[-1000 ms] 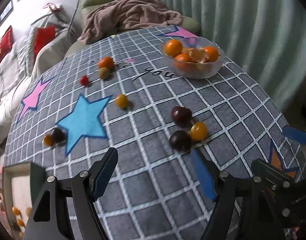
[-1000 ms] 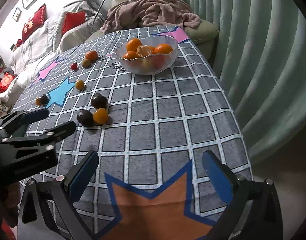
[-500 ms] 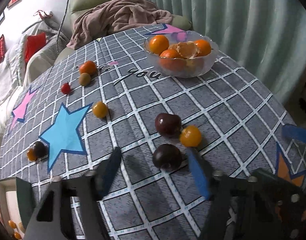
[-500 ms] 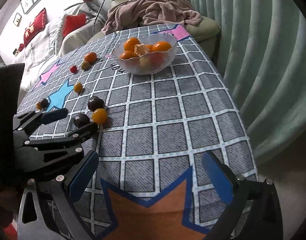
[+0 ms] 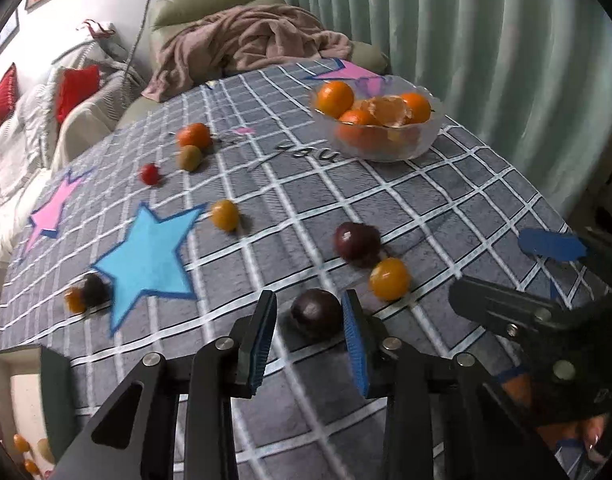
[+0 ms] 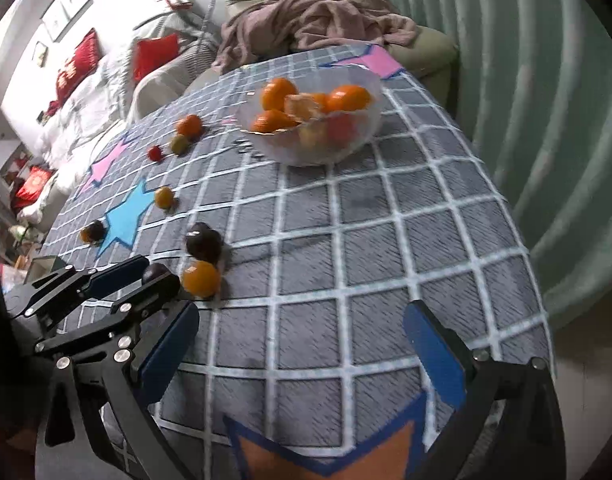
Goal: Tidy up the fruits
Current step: 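Grasp an orange cherry tomato with the right tool while the left tool grasps a dark purple fruit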
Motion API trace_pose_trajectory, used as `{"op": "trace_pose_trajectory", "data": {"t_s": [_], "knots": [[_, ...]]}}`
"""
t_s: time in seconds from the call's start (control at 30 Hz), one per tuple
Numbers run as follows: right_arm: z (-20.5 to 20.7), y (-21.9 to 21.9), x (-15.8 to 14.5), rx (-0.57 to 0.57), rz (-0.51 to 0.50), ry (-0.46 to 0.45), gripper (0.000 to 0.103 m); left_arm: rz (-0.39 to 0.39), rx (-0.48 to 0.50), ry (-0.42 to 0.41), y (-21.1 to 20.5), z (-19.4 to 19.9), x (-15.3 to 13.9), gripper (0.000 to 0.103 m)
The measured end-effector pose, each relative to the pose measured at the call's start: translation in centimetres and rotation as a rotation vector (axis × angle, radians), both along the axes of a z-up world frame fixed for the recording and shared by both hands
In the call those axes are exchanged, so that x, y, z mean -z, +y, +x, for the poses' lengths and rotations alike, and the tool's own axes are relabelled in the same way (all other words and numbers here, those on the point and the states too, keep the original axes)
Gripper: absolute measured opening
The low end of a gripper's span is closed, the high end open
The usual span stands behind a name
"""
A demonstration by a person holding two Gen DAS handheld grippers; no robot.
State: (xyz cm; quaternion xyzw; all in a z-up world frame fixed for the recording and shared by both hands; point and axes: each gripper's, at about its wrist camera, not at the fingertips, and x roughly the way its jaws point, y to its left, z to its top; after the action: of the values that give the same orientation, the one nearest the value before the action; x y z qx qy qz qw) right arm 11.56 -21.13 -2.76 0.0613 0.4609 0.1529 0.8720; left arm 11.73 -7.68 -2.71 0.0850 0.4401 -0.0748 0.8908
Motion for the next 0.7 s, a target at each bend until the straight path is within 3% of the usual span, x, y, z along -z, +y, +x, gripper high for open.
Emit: {"op": "trace_pose_trajectory", "data": {"t_s": [0.17, 0.3, 0.37, 0.43, 0.5, 0.6, 0.63, 0.67, 0.7], "knots": [[0.1, 3.4, -0.7, -0.104, -0.036, -0.042, 0.1, -0.013, -0.036, -0.019, 1.9, -1.5, -0.5, 0.035], [0.8, 4.5, -0.4, -0.136, -0.007, -0.031, 0.098, -0.017, -0.07, -0.04, 3.3, -2.0, -0.8, 0.033], [1.3, 4.6, -0.1, -0.128, 0.004, -0.008, 0.079, -0.022, -0.073, -0.037, 3.6, -2.2, -0.9, 0.033], [1.3, 5.0, 0.3, -0.135, -0.027, -0.008, 0.072, -0.037, -0.076, -0.038, 3.9, -2.3, -0.9, 0.033], [1.0, 6.1, 0.3, -0.163, -0.1, -0.032, 0.072, -0.057, -0.078, -0.035, 4.1, -2.1, -0.8, 0.033], [0.8, 7.0, 0.4, -0.182, -0.166, -0.054, 0.057, -0.054, -0.06, -0.036, 3.8, -2.0, -0.7, 0.033], [0.6, 7.3, 0.4, -0.196, -0.187, -0.065, 0.046, -0.06, -0.056, -0.035, 3.7, -2.0, -0.7, 0.033], [0.5, 7.4, 0.3, -0.203, -0.197, -0.071, 0.023, -0.064, -0.053, -0.033, 3.6, -1.9, -0.7, 0.033], [0.4, 7.4, 0.3, -0.207, -0.201, -0.071, 0.023, -0.069, -0.046, -0.031, 3.4, -1.8, -0.6, 0.033]]}}
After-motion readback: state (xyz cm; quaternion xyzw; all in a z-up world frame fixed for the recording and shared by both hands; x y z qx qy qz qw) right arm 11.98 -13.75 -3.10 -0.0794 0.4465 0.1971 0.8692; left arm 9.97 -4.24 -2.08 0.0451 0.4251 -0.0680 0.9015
